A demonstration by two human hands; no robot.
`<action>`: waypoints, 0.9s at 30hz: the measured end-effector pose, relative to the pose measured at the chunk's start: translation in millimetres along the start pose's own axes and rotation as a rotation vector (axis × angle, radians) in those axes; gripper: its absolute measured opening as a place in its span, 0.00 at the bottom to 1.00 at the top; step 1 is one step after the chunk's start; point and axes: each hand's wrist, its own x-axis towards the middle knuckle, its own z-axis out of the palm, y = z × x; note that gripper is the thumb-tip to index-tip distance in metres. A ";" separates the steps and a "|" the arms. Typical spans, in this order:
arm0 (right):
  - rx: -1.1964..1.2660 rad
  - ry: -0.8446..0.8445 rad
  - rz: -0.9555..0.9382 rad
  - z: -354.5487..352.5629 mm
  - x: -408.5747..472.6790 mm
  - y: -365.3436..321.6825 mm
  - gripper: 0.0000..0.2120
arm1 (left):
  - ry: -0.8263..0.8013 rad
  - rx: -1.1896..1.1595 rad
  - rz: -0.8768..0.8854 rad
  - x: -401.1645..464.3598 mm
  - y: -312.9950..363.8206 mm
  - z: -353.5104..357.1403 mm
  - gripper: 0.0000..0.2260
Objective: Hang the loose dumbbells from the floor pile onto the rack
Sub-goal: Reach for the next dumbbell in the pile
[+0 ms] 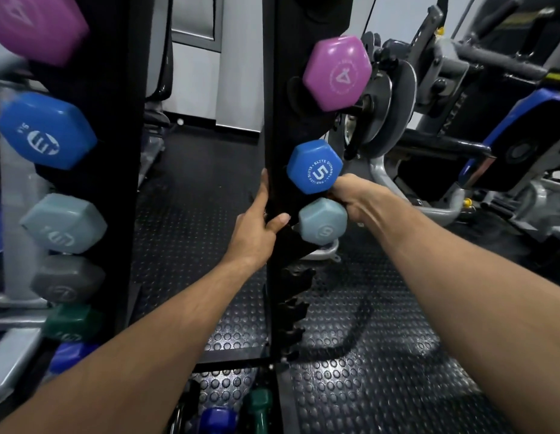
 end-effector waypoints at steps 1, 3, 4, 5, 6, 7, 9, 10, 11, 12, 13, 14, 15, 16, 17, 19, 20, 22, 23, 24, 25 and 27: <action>-0.004 -0.025 0.005 1.1 6.1 4.9 0.09 | 0.003 -0.008 0.002 -0.7 0.2 -0.3 0.40; -0.012 -0.049 0.028 6.0 3.6 11.3 0.13 | 0.007 0.003 0.009 -0.7 -0.5 -0.9 0.39; -0.019 -0.056 0.023 7.8 1.2 14.3 0.09 | 0.004 0.013 0.008 -0.5 -1.0 -0.9 0.39; -0.025 -0.061 0.020 9.8 -1.2 16.3 0.06 | 0.002 0.014 0.006 -0.8 -1.4 -1.5 0.38; -0.045 -0.052 0.018 9.7 -3.4 17.6 0.09 | 0.000 0.016 -0.002 -1.4 -2.0 -2.3 0.38; -0.065 -0.043 0.013 9.2 -4.4 19.0 0.11 | -0.004 0.013 -0.008 -2.7 -1.4 -3.0 0.37; -0.096 -0.029 0.002 5.2 -3.6 20.5 0.10 | -0.023 0.004 -0.019 -6.0 3.2 -4.8 0.35; -0.105 -0.023 -0.001 4.2 -2.9 21.2 0.10 | -0.035 0.004 -0.026 -7.3 5.2 -5.7 0.33; -0.111 -0.020 0.000 4.4 -1.2 22.7 0.10 | -0.048 -0.006 -0.039 -7.8 6.1 -6.8 0.33; -0.114 -0.014 0.002 4.3 0.1 24.0 0.11 | -0.056 -0.021 -0.055 -7.6 6.3 -7.6 0.32; -0.116 -0.011 0.002 4.8 2.0 26.9 0.11 | -0.058 -0.032 -0.066 -7.5 5.3 -8.3 0.32; -0.114 -0.009 0.004 4.5 3.9 29.5 0.12 | -0.057 -0.037 -0.075 -7.3 4.4 -8.3 0.32; -0.107 -0.015 0.003 4.5 4.1 31.7 0.14 | -0.057 -0.045 -0.086 -7.8 3.9 -8.2 0.33; -0.101 -0.016 -0.001 4.3 3.4 33.6 0.16 | -0.057 -0.053 -0.091 -7.7 3.5 -8.3 0.33; -0.096 -0.019 -0.009 4.7 2.9 35.5 0.18 | -0.059 -0.063 -0.089 -7.8 4.4 -8.5 0.33; -0.065 -0.026 -0.027 6.2 -0.5 38.8 0.17 | -0.066 -0.068 -0.086 -8.0 4.5 -8.8 0.32; -0.037 -0.026 -0.043 7.1 -2.4 40.2 0.14 | -0.072 -0.066 -0.089 -7.8 4.9 -8.9 0.32; 0.051 -0.015 -0.086 9.0 -7.9 43.2 0.10 | -0.084 -0.073 -0.086 -8.2 4.8 -10.4 0.32; 0.099 -0.009 -0.111 9.1 -10.4 46.0 0.09 | -0.093 -0.079 -0.085 -8.5 4.4 -11.3 0.32; 0.142 0.010 -0.131 8.5 -13.2 49.2 0.09 | -0.101 -0.077 -0.083 -8.7 3.8 -12.3 0.32; 0.184 0.040 -0.150 7.5 -17.8 52.5 0.07 | -0.106 -0.064 -0.075 -9.7 4.5 -13.7 0.31; 0.244 0.128 -0.178 6.5 -27.7 63.6 0.05 | -0.110 -0.040 -0.059 -16.4 5.3 -17.4 0.31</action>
